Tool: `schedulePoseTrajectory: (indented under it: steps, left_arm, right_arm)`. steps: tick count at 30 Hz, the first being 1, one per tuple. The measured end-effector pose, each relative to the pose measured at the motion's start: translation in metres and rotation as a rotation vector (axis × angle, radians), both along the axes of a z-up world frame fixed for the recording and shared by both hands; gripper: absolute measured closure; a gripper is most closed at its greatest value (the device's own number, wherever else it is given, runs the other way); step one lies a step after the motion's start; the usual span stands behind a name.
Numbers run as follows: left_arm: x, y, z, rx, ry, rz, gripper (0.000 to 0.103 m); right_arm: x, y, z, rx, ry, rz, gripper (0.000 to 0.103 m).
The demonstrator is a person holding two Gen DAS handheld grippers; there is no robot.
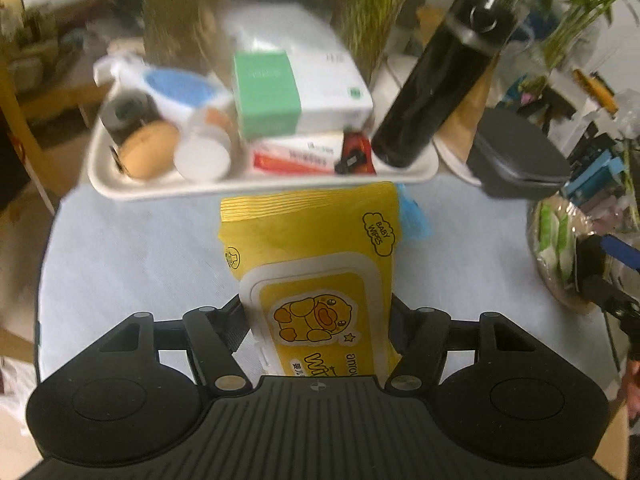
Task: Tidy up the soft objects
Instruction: 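Lift the yellow pack with the left gripper while the right moves toward the blue wipes pack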
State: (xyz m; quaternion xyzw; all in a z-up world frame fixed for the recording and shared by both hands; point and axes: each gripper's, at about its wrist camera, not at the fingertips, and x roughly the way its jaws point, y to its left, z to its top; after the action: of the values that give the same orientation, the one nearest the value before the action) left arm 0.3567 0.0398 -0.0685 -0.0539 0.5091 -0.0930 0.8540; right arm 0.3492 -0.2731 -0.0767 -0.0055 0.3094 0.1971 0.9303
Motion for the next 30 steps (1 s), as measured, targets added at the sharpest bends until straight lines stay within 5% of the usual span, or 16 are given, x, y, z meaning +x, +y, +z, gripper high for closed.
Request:
schedulePoseTrajectory:
  steps: [11,17,24,30]
  left_arm:
    - [-0.037,0.031,-0.003,-0.004,-0.234,0.123,0.038]
    - [-0.049,0.036,-0.015,-0.009,-0.290,0.171,0.039]
    - [-0.055,0.046,-0.010,-0.077,-0.334,0.208,0.039]
    - [-0.053,0.048,-0.015,-0.073,-0.335,0.193,0.039]
  right_arm:
    - [0.042,0.015,-0.044,-0.003,0.122,0.127,0.001]
    - [0.058,0.020,-0.061,0.033,0.176,0.165,0.024]
    - [0.081,0.034,-0.078,0.056,0.210,0.195,0.065]
    - [0.106,0.042,-0.093,0.094,0.222,0.163,0.065]
